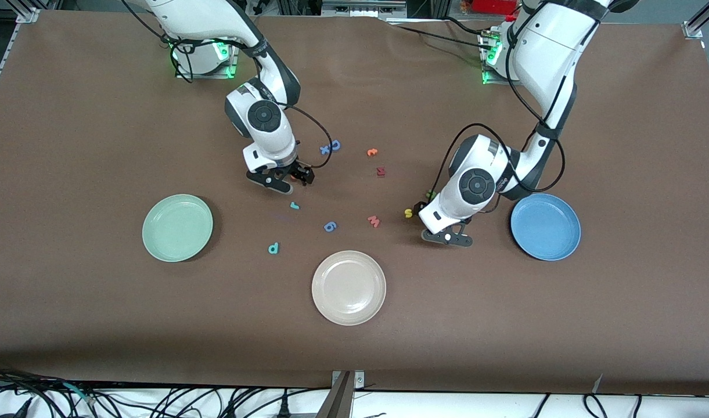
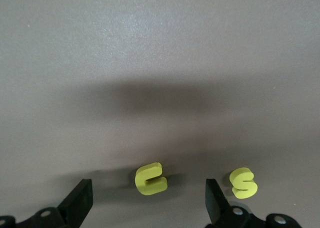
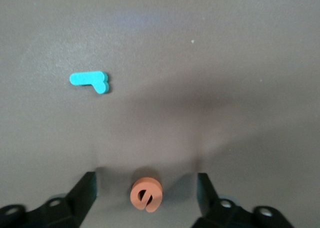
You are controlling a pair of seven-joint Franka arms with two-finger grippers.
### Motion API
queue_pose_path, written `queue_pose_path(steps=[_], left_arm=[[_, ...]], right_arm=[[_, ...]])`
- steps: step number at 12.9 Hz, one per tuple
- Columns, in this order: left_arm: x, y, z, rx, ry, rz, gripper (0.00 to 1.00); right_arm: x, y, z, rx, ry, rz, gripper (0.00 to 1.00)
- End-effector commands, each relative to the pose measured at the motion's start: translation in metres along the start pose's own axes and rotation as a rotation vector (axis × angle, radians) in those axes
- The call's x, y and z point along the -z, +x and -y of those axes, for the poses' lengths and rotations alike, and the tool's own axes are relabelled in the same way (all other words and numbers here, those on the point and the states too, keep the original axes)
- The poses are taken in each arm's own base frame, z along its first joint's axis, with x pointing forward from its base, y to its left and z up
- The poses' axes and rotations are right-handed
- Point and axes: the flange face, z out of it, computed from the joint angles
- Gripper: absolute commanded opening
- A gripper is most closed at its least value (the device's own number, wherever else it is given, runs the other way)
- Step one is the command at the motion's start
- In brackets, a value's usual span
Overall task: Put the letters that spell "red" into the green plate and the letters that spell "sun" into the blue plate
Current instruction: 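Grasp the yellow c with the left gripper while the right gripper grasps the orange letter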
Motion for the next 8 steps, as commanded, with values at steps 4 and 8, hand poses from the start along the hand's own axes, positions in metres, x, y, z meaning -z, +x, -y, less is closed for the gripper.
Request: queue_pose_path(steps=[4,8], left_arm=[[-0.0035,0.0015,-0.0010,0.001,0.018,-0.021,0.97],[-0.0036,0.0012,-0.0020,0.004,0.018,-0.021,0.82]], right_arm=[[-0.0103,-0.0117,0.0025,0.009,-0.008,-0.007,0.57],[-0.0104,-0.0117,0.0023,0.009,-0.010,-0.006,0.44]])
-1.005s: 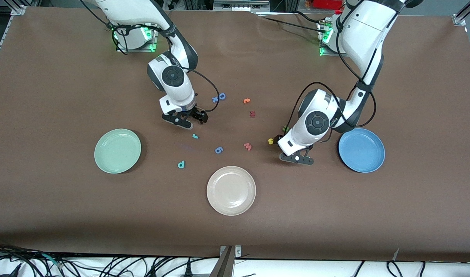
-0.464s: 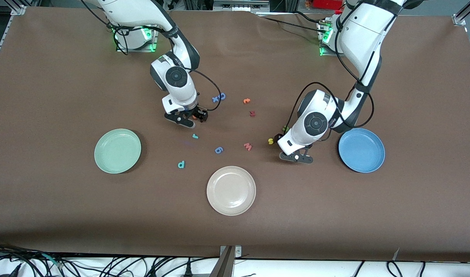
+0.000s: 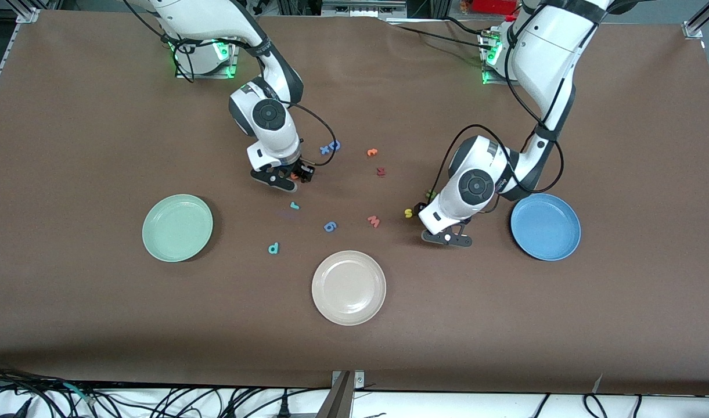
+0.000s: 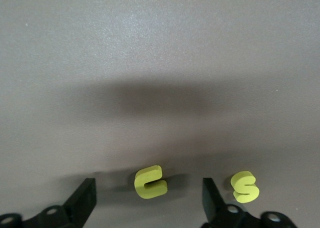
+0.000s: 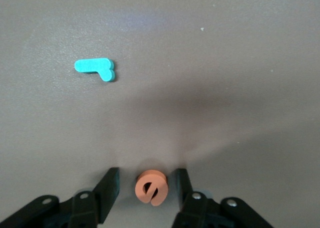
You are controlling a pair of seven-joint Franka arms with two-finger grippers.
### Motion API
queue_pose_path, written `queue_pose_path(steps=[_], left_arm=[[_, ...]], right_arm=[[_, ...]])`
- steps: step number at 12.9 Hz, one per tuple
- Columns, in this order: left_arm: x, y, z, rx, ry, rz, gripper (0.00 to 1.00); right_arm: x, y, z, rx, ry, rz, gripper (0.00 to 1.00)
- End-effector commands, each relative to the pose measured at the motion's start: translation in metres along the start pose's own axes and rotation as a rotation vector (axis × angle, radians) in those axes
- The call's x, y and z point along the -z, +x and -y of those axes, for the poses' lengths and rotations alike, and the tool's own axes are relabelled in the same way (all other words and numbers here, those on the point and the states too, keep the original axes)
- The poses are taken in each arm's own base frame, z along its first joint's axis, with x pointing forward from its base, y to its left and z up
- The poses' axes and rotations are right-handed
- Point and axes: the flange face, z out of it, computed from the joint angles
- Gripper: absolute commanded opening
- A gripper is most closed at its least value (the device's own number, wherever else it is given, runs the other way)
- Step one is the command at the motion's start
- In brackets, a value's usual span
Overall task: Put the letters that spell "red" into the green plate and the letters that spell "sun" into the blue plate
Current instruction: 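Grasp the yellow c with the left gripper while the right gripper grasps the orange letter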
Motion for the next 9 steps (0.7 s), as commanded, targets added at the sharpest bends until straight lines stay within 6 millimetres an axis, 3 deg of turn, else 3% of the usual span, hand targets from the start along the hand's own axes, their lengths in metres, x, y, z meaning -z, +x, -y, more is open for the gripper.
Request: queue_pose_path(steps=[1,2,9], left_arm=[[-0.0023,0.0005,-0.0018,-0.004,0.020,-0.015,0.74],[-0.0032,0.0006,-0.0008,-0.003,0.021,-0.014,0.70],[-0.0018,0.0021,-0.0023,-0.003,0.019,-0.017,0.67]], right_arm=[[-0.0086,-0.0060,-0.0016,-0.001,-0.012,-0.004,0.42],[-0.0087,-0.0053,-0.0022,-0.003,-0.013,-0.003,0.38],[-0.0101,-0.0065,-0.0026,0.000,-0.020,0.000,0.19]])
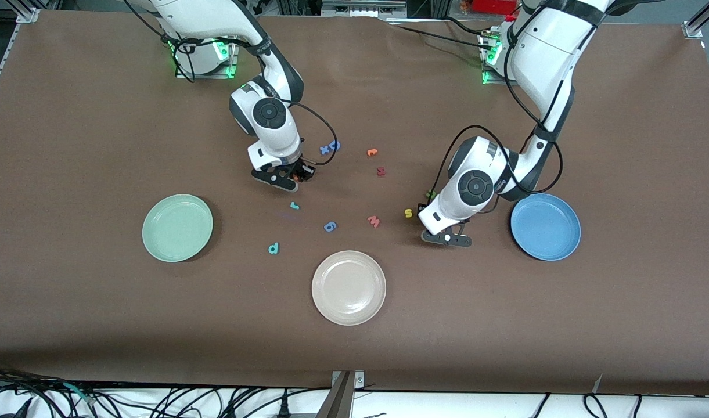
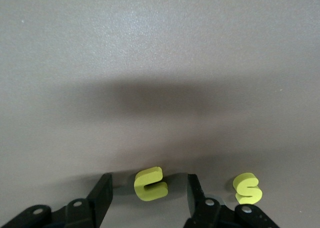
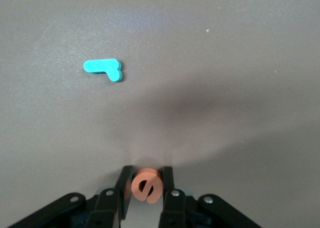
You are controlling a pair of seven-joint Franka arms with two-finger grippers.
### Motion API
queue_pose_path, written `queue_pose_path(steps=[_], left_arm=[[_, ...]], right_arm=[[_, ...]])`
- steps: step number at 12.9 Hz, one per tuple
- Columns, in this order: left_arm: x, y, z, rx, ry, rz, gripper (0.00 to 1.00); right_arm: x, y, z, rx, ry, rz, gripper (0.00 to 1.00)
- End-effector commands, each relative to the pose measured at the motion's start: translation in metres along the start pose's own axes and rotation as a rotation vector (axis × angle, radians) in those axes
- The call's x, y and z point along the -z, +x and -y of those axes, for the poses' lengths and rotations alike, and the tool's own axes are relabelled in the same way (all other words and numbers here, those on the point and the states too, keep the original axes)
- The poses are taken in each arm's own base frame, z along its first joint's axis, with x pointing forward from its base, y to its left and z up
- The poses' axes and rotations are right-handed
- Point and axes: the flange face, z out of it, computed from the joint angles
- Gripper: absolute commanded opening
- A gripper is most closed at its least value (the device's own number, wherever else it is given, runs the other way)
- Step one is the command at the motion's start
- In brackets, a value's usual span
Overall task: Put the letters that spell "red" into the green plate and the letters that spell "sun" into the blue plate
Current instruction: 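Carry the yellow c to the blue plate while the right gripper carries the orange letter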
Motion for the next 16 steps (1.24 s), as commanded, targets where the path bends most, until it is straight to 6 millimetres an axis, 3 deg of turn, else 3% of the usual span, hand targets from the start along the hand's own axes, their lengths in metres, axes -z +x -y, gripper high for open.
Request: queue_pose_path(steps=[1,3,6,8,9,13,16], left_arm=[[0.001,0.001,-0.004,-0.006,0.019,-0.017,0.67],[-0.003,0.001,-0.003,-0.005,0.020,-0.016,0.65],[-0.001,0.001,-0.002,0.014,0.020,-0.018,0.35],[0.002,0.001,-0.002,0.015,0.021,-0.018,0.13],[0.005,0.002,-0.002,0.020,0.022,-0.017,0.12],[0.061,0.003,0.002,0.057,0.038,-0.003,0.12],[0.106,0.011,0.033,0.033,0.131,-0.044,0.12]], right_arm=[[-0.013,-0.005,-0.005,-0.001,-0.028,0.004,0.16],[-0.010,-0.002,-0.003,0.001,-0.030,0.004,0.13],[0.011,0.019,0.007,0.004,-0.067,0.011,0.09],[0.036,0.050,0.011,0.027,-0.125,0.023,0.09],[0.049,0.069,0.007,0.051,-0.163,0.035,0.09],[0.090,0.139,-0.055,0.175,-0.265,0.088,0.09],[0.107,0.182,-0.111,0.275,-0.291,0.120,0.09]])
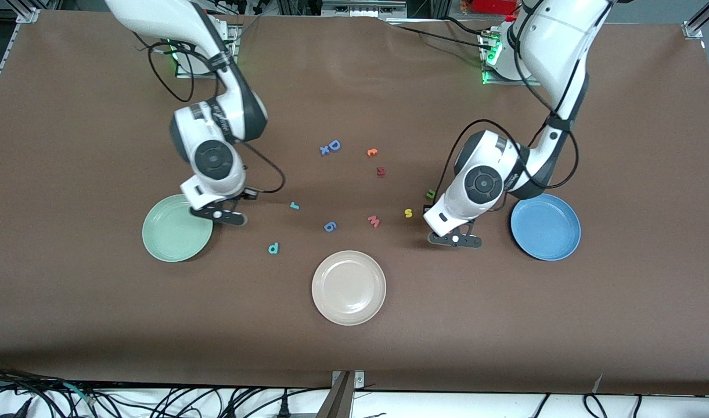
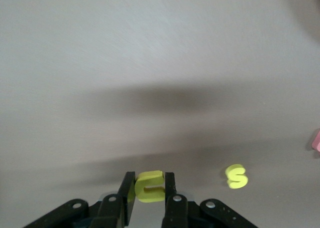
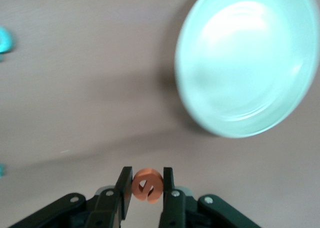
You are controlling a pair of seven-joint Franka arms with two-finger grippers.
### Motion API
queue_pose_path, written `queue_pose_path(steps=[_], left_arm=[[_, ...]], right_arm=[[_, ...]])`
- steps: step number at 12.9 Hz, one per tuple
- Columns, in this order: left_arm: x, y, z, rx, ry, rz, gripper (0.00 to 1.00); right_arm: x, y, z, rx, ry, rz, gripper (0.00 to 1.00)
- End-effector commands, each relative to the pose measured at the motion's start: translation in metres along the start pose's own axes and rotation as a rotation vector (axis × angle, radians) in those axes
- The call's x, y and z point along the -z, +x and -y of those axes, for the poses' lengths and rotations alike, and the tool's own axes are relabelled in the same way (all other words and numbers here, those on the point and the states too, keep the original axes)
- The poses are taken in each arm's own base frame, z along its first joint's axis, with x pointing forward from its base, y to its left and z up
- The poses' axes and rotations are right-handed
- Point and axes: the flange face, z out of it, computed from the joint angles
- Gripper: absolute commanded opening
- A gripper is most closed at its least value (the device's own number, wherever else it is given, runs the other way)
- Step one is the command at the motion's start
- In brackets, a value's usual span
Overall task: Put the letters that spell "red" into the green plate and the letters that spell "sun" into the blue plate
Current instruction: 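Carry the yellow c to the blue plate while the right gripper carries the orange letter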
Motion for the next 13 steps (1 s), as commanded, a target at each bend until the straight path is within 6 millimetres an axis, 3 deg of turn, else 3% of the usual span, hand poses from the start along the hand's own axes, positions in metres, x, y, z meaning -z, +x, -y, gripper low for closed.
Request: queue_pose_path(steps=[1,3,6,8,9,11,13], left_arm=[[0.037,0.005,0.043,0.007,0.082,-0.028,0.12],[0.045,0.013,0.084,-0.030,0.079,-0.030,0.13],[0.045,0.023,0.163,-0.084,0.070,-0.017,0.14],[0.037,0.024,0.203,-0.091,0.063,0.000,0.14],[0.019,0.024,0.222,-0.074,0.060,0.025,0.14],[-0.015,0.024,0.253,-0.063,0.081,0.056,0.15],[-0.035,0.023,0.253,-0.065,0.077,0.072,0.19]], right_arm=[[0.004,0.016,-0.046,0.088,-0.019,0.012,0.09],[-0.012,0.036,-0.083,0.117,-0.026,0.016,0.09],[-0.033,0.065,-0.139,0.169,0.006,-0.011,0.09],[-0.045,0.075,-0.153,0.170,0.033,-0.033,0.10],[-0.048,0.078,-0.151,0.161,0.068,-0.042,0.16],[-0.048,0.081,-0.146,0.121,0.136,-0.056,1.00],[-0.042,0.078,-0.136,0.124,0.142,-0.060,1.00]])
